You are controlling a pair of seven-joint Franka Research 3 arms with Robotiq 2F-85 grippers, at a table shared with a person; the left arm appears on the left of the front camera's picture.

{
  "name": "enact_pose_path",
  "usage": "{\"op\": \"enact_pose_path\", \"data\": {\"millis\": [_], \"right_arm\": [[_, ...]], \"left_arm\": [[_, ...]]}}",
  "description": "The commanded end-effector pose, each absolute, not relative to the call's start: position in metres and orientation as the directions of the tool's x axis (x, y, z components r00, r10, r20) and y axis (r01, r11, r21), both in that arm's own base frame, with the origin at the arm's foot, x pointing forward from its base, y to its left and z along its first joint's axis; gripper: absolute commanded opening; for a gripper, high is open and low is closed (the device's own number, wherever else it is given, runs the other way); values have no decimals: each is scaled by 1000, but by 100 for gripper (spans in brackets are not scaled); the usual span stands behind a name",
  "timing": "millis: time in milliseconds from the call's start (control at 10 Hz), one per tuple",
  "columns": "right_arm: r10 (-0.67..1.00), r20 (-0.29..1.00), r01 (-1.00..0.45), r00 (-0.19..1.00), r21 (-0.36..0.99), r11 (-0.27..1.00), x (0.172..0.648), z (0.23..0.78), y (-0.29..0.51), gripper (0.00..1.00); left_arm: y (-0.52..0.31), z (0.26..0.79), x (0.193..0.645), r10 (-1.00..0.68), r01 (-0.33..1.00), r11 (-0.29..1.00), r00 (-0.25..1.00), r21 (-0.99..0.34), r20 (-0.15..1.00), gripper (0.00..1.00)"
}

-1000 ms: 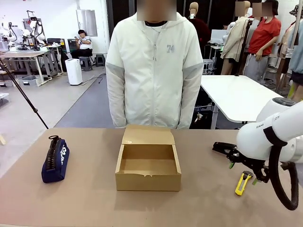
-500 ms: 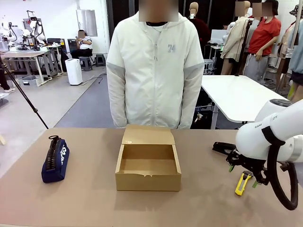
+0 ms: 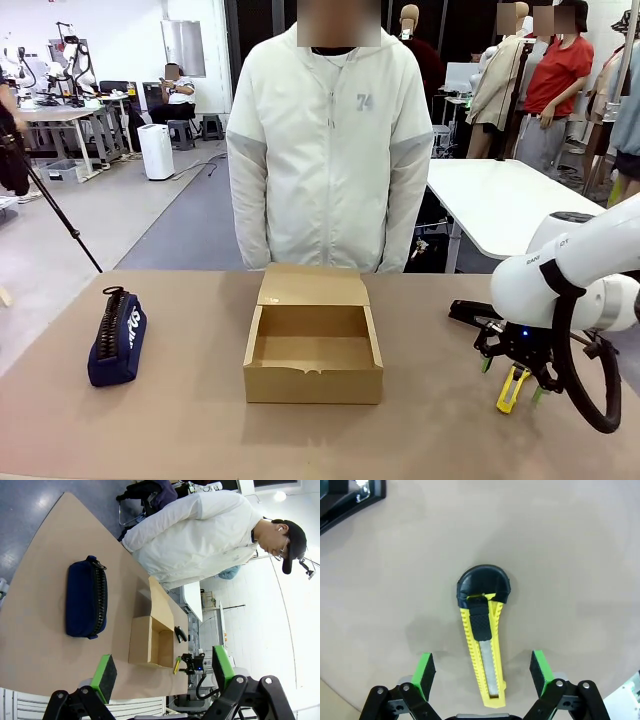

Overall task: Pack the items into the box.
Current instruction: Pick up the item indicated by the person and place it inside the Mailer Box.

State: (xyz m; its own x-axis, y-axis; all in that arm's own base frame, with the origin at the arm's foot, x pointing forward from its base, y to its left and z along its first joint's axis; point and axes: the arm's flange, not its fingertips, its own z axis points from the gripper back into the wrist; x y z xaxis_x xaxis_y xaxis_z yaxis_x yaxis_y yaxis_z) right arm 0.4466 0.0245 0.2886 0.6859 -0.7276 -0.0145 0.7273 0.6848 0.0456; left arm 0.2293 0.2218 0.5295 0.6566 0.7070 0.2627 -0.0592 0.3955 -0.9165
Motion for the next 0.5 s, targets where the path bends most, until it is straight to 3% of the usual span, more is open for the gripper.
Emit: {"op": "enact_pose_path", "data": {"millis": [0, 100, 200, 400], "right_arm": [[-737, 4, 737, 675, 3, 675, 456, 291, 29, 78], [-737, 0, 737, 676, -15, 676, 456, 290, 29, 21], [-735, -18, 735, 678, -7, 678, 456, 290, 29, 0], [-733, -29, 733, 679, -18, 680, 456, 289, 30, 0]], "left_arm": [[222, 531, 230, 704, -37, 394, 654, -918, 276, 100], [222, 531, 230, 704, -37, 394, 654, -918, 276, 100], [222, 531, 230, 704, -37, 394, 654, -918, 276, 100], [222, 531, 230, 704, -37, 394, 654, -918, 276, 100]]}}
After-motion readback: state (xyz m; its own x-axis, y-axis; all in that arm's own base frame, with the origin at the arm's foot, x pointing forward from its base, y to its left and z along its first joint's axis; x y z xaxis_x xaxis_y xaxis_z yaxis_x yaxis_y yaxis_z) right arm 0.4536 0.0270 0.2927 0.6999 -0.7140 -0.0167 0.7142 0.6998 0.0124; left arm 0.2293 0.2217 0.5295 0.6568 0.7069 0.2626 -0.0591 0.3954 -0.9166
